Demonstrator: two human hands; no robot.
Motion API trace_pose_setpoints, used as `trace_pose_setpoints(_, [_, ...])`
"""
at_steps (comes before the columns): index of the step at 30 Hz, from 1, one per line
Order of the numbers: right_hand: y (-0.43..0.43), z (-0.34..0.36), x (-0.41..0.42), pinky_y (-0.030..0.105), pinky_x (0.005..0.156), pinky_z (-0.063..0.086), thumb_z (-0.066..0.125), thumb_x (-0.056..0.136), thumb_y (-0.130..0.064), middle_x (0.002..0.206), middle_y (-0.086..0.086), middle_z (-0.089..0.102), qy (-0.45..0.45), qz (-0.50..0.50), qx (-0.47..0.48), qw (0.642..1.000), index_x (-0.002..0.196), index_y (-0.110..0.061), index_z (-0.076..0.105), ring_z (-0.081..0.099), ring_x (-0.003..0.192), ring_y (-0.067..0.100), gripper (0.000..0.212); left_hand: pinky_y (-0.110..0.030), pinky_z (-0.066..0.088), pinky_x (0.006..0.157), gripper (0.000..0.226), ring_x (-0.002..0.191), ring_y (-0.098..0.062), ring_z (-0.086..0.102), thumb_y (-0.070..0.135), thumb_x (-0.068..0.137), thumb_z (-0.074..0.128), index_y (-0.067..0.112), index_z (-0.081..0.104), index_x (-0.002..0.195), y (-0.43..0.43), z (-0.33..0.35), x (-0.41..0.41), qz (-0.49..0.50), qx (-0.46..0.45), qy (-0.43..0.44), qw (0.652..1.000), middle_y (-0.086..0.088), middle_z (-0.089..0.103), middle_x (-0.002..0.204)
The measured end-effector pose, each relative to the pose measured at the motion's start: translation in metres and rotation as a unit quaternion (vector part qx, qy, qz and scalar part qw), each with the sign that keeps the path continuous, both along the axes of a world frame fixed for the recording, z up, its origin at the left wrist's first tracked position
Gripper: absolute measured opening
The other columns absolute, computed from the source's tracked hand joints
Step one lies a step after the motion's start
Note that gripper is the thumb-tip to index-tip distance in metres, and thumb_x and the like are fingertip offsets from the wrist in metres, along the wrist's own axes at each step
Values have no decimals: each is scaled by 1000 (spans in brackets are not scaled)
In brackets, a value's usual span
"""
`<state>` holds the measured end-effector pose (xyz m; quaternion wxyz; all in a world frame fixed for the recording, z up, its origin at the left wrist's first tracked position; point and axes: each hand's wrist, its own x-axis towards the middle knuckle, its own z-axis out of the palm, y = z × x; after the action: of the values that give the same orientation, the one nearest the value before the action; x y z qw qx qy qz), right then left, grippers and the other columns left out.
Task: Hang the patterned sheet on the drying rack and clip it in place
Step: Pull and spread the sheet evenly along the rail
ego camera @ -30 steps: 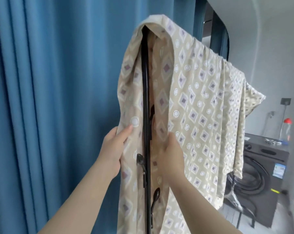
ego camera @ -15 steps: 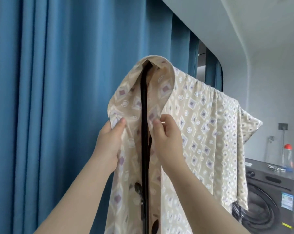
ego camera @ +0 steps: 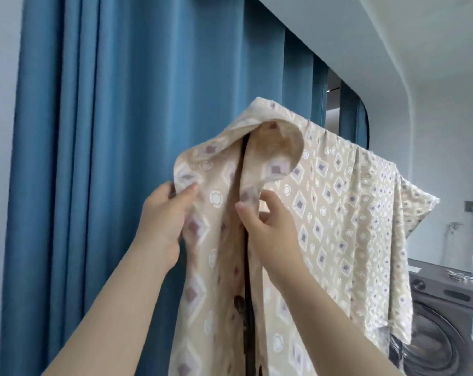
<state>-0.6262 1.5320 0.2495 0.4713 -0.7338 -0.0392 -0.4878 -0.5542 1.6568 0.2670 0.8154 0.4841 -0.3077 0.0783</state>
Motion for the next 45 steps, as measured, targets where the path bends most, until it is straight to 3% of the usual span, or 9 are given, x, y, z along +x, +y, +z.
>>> trace_pose_setpoints(4, [13, 13, -20, 20, 44, 29, 57, 91, -17, 45, -11, 35, -79, 69, 5, 994, 76, -35, 56, 30, 38, 4, 23, -28, 52, 56, 17, 69, -15, 63, 16, 91, 58, 20, 64, 76, 6, -1, -15, 31, -47, -63, 996, 0, 67, 73])
trace_pose_setpoints(11, [10, -28, -10, 21, 53, 37, 62, 87, -20, 49, -13, 41, 3, 92, 25, 995, 90, -37, 56, 42, 49, 5, 19, -45, 50, 92, 16, 98, -27, 66, 23, 93, 54, 12, 61, 102, -12, -44, -25, -63, -5, -10, 998, -12, 68, 101])
trace_pose_setpoints(16, [-14, -109, -1, 14, 64, 45, 67, 82, -18, 74, -6, 49, 58, 18, 71, 996, 104, -39, 48, 48, 61, -3, 36, -38, 52, 89, 31, 97, -18, 68, 21, 83, 65, 18, 57, 112, -23, -102, -13, -76, 128, 22, 989, 0, 71, 104])
trace_pose_setpoints(22, [-27, -177, 4, 27, 91, 45, 61, 60, -60, 115, -19, 43, 128, -41, 91, 987, 108, -54, 37, 49, 105, 7, 54, -29, 50, 91, 59, 110, -7, 60, 45, 71, 75, 29, 52, 122, -33, -160, -1, -114, 243, 51, 962, 10, 63, 120])
trace_pose_setpoints(27, [-50, -216, 5, 39, 109, 28, 74, 71, -32, 148, -2, 21, 248, -186, 70, 948, 144, -30, 22, 21, 138, 19, 89, -26, 33, 107, 103, 132, 3, 35, 53, 52, 73, 37, 26, 142, -35, -204, 6, -143, 342, 25, 928, 22, 39, 142])
trace_pose_setpoints(32, [-70, -241, 8, 33, 75, 51, 55, 79, -5, 106, -2, 60, 319, -107, 207, 919, 135, -28, 38, 61, 94, 20, 62, -25, 35, 106, 86, 124, 0, 43, 25, 75, 74, 32, 23, 144, -46, -247, 12, -35, 438, 28, 898, 18, 42, 135])
trace_pose_setpoints(36, [-75, -255, 4, 30, 57, 38, 40, 82, 1, 70, 1, 54, 291, -168, 239, 911, 89, -13, 57, 47, 63, 20, 23, -26, 41, 69, 16, 77, -20, 59, 24, 87, 60, 10, 61, 95, -50, -274, 20, 70, 484, 58, 870, 0, 63, 80])
trace_pose_setpoints(39, [-79, -255, -4, 27, 53, 34, 34, 85, 3, 70, 1, 49, 229, -216, 270, 910, 85, -10, 50, 43, 62, 18, 21, -30, 32, 56, 28, 59, -19, 42, 24, 93, 51, 7, 46, 71, -50, -283, 18, 103, 466, 79, 875, -2, 45, 61])
trace_pose_setpoints(45, [-73, -270, -24, 26, 56, 43, 50, 79, -47, 71, -10, 54, 202, -167, 188, 946, 89, -31, 47, 50, 59, -1, 19, -20, 32, 52, 23, 58, -17, 40, 19, 97, 41, 10, 37, 76, -48, -292, 11, 180, 368, 101, 906, -2, 42, 63])
